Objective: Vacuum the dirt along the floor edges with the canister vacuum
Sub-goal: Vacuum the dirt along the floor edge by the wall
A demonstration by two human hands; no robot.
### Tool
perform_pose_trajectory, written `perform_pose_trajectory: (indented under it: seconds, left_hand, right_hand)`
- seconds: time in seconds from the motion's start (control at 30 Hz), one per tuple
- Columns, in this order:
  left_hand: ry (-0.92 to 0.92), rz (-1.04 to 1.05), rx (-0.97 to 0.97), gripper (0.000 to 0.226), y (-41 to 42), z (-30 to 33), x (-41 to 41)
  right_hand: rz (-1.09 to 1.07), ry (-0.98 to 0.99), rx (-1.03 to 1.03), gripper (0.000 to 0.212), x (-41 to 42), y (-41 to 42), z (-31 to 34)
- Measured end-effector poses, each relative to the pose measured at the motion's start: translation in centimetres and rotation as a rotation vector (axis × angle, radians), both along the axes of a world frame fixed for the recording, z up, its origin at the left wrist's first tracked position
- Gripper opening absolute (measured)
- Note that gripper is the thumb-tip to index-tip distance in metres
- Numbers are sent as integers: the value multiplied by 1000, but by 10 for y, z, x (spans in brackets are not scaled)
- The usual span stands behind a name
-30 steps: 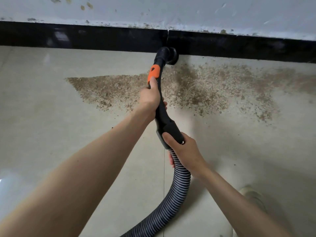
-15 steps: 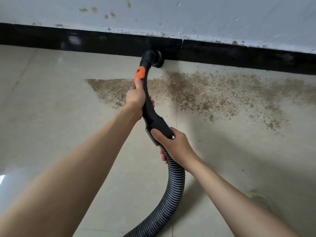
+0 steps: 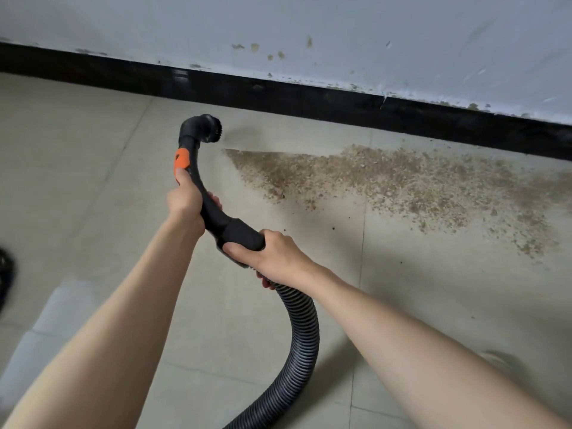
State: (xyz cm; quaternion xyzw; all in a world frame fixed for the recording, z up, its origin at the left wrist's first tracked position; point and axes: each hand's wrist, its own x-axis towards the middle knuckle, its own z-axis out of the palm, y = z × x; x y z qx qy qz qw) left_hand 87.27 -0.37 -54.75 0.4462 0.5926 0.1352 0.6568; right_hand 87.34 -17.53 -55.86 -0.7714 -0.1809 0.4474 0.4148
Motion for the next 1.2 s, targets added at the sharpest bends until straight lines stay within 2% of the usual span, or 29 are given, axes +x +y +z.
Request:
perform_pose_trajectory:
  seconds: [0.3, 0.43, 0.63, 1.0, 1.2]
  left_hand:
    - [-1, 33, -119, 51, 6, 3, -30]
    - [16, 40, -116, 56, 2, 1, -24]
    - [63, -54, -126, 62, -5, 8, -11]
    - [132, -68, -81, 63, -37, 4, -5]
    - [151, -132, -59, 64, -50, 8, 3]
  right_hand:
    - [102, -73, -77, 59, -16, 4, 15]
    - [71, -55, -60, 60, -13, -1, 11]
    - [23, -35, -37, 61, -12, -7, 12]
    - [-42, 25, 16, 66, -16, -40, -4]
    - [-75, 32, 52, 59, -15, -49, -7]
